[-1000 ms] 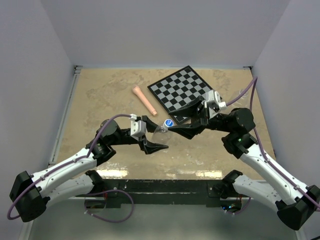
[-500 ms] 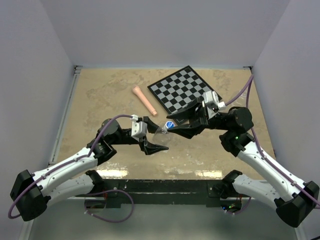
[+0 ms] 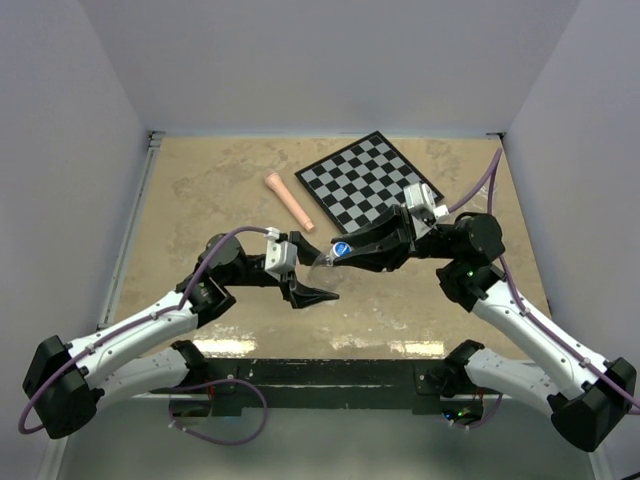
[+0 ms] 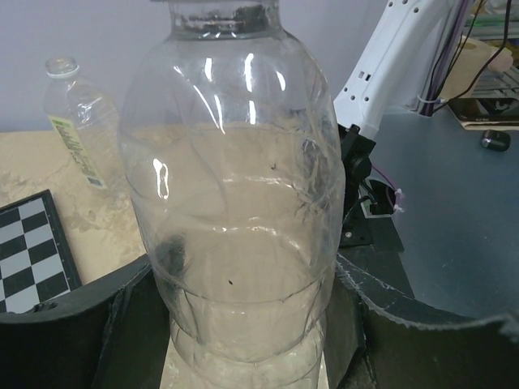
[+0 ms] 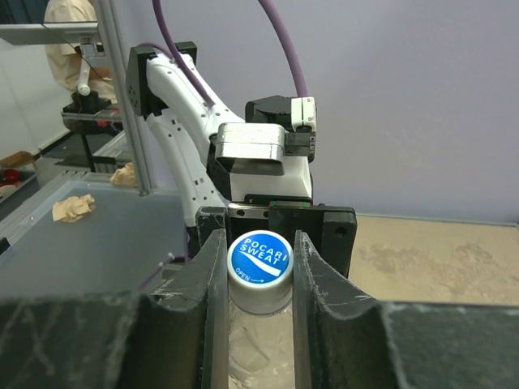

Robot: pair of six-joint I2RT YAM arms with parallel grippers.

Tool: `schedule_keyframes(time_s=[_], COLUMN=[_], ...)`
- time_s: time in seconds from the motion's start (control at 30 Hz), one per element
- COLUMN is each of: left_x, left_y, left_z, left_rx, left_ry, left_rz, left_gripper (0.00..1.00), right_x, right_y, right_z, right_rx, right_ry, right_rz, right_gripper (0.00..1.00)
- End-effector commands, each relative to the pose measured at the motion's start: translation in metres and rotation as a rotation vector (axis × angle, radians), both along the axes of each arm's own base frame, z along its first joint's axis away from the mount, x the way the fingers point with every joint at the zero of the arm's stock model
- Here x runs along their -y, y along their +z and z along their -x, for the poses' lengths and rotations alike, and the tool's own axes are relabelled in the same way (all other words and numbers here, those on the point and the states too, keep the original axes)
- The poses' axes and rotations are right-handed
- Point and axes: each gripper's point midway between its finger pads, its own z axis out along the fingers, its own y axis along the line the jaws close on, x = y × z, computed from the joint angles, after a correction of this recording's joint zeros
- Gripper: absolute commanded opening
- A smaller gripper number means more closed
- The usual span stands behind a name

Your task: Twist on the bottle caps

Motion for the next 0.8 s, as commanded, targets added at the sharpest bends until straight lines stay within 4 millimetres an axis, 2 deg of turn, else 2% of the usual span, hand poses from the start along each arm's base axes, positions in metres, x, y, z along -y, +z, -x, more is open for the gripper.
schedule_keyframes(time_s=[0.0,0.17,0.4,0.6,0.77], left_x=[-0.001,-0.004,-0.003,-0.010,-0.015], left_y=[0.033,0.037,0.043,0.047,0.047], left_z=[-0.002,-0.018,-0.029,-0.046,-0.052], left_rx=[0.105,0.171,0.244,0.245,0.241], left_ry=[0.009,0.162,0.391,0.567,0.666], left_rz=[0.070,0.042,0.009,0.009,-0.002], left_gripper=[0.00,0.00,0.00,0.00,0.00], right_x=[-0.001,0.001,0.001,0.001,0.001], right_y=[0.003,0.004,0.002,-0.003,-0.011], right_z=[0.002,-0.010,-0.018,-0.026,-0.036], right_rx=[0.010,0.005,-0.007,-0.021,-0.033], right_ry=[0.005,-0.077,-0.127,-0.178,-0.230], right_rz=[-0.007,0.000,0.004,0.018,0.045], right_gripper=[0.00,0.00,0.00,0.00,0.00])
